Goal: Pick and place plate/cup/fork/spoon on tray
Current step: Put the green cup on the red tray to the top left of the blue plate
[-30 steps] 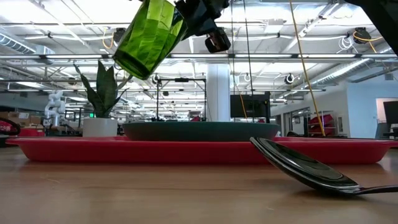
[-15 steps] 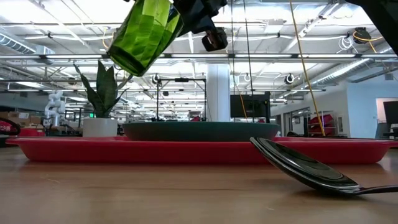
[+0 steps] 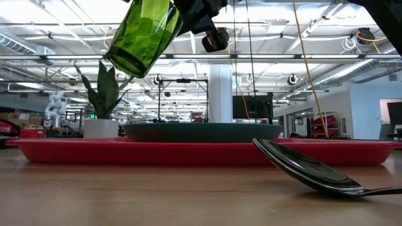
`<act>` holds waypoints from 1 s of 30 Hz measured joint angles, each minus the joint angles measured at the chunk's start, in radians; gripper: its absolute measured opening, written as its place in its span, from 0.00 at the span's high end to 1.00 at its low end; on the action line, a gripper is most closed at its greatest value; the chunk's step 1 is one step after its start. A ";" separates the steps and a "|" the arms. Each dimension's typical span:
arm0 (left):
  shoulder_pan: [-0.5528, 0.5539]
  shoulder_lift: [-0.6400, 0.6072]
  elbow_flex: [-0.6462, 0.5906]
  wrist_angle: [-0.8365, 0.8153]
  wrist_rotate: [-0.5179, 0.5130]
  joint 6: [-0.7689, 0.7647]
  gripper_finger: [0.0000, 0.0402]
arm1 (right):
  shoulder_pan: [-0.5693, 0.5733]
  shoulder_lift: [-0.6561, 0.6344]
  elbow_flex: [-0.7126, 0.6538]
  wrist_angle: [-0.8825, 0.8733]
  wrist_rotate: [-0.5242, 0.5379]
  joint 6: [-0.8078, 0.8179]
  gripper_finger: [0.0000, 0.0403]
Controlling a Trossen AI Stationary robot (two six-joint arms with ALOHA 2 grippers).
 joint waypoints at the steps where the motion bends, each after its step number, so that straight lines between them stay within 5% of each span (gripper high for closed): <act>1: 0.000 0.000 0.007 0.016 -0.001 0.001 0.68 | 0.000 0.005 0.000 0.000 -0.001 0.000 1.00; 30: 0.011 0.051 0.047 -0.042 0.094 0.056 0.68 | 0.006 0.009 0.000 -0.012 -0.027 -0.079 1.00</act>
